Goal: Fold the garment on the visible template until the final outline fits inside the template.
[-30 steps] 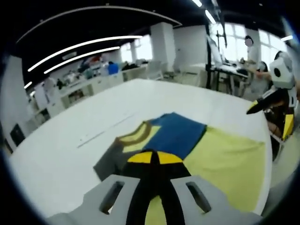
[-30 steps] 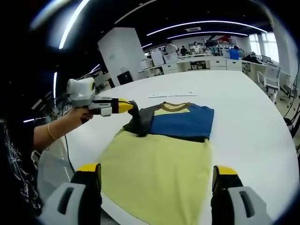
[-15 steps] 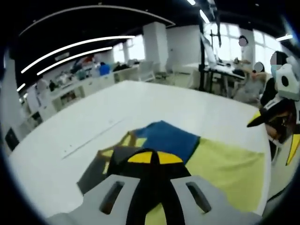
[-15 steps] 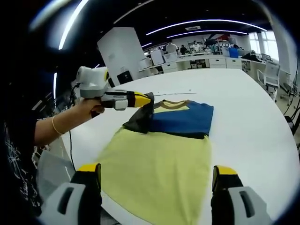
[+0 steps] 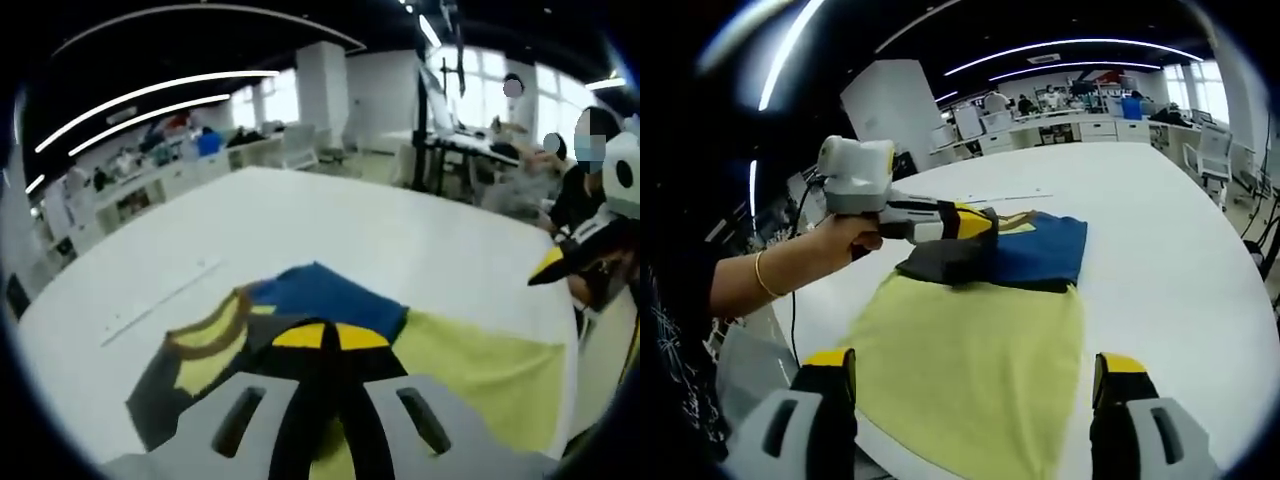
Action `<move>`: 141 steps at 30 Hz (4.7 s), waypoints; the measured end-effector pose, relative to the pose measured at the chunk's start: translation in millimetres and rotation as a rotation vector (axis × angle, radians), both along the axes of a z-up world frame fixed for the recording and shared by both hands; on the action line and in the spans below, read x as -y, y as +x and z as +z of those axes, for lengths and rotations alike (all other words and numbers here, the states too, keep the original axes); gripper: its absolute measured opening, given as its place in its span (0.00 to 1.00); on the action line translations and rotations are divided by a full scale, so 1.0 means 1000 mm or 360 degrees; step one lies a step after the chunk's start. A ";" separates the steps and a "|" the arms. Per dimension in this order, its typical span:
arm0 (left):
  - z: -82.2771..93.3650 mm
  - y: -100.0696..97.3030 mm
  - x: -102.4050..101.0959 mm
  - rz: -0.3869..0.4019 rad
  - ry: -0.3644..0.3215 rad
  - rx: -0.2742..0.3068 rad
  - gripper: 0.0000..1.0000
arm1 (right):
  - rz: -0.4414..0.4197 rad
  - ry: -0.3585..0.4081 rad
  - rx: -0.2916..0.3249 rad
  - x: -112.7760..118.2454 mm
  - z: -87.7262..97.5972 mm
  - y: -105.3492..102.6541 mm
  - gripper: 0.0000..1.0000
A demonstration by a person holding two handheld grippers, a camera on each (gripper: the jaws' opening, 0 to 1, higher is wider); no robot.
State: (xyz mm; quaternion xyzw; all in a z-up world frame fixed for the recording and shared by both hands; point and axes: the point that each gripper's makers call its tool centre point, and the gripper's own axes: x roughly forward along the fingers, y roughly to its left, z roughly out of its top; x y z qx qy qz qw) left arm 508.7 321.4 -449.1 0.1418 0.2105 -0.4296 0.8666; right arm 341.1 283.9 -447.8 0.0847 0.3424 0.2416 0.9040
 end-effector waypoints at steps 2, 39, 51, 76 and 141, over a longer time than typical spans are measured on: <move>0.000 -0.002 0.005 -0.0019 -0.0003 0.0002 0.00 | 0.0001 0.0003 -0.0005 0.000 -0.001 -0.001 0.99; -0.002 -0.025 0.014 -0.0172 -0.0093 -0.0001 0.99 | -0.0004 -0.0012 -0.0006 0.006 -0.002 0.004 0.98; 0.006 -0.016 -0.035 -0.0049 -0.0081 -0.0022 0.99 | 0.0024 -0.0061 0.0074 0.010 0.009 0.035 0.92; 0.002 -0.004 -0.147 0.0320 -0.0099 -0.0043 0.90 | -0.0030 -0.0064 0.0129 0.018 -0.007 0.132 0.64; -0.079 0.011 -0.237 0.0667 0.0211 -0.0194 0.00 | -0.0279 -0.0262 -0.0139 0.042 -0.075 0.175 0.00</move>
